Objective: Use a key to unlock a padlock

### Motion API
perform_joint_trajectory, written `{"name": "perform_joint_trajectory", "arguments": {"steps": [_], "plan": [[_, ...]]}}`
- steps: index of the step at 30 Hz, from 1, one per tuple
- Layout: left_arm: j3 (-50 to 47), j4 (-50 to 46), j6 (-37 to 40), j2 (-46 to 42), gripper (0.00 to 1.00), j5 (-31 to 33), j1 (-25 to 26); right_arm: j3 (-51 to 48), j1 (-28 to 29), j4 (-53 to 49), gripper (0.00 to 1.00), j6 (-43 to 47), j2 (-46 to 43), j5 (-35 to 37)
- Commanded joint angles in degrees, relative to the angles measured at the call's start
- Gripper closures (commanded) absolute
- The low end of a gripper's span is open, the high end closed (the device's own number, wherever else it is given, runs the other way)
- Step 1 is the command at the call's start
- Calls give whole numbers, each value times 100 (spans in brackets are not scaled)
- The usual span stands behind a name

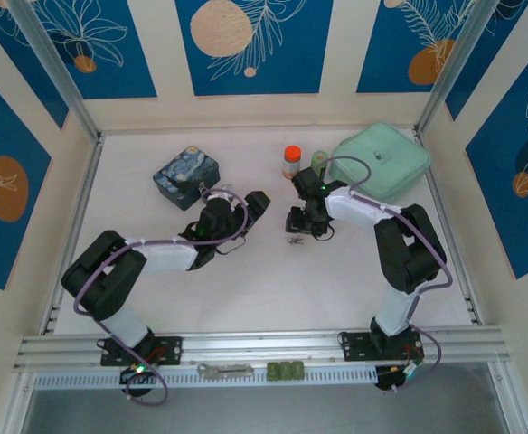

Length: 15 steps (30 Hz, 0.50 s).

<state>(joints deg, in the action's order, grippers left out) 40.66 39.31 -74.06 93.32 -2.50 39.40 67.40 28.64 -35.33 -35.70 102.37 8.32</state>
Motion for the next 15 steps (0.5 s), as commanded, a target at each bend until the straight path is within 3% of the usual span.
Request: {"name": "perform_joint_trajectory", "arguments": {"steps": [1, 15], "plan": [[39, -99, 210, -208, 6, 63, -88, 91, 71, 84, 48, -478, 242, -346], [-110, -217, 366, -464, 5, 241, -125, 563, 411, 651, 47, -107, 820, -178]]}}
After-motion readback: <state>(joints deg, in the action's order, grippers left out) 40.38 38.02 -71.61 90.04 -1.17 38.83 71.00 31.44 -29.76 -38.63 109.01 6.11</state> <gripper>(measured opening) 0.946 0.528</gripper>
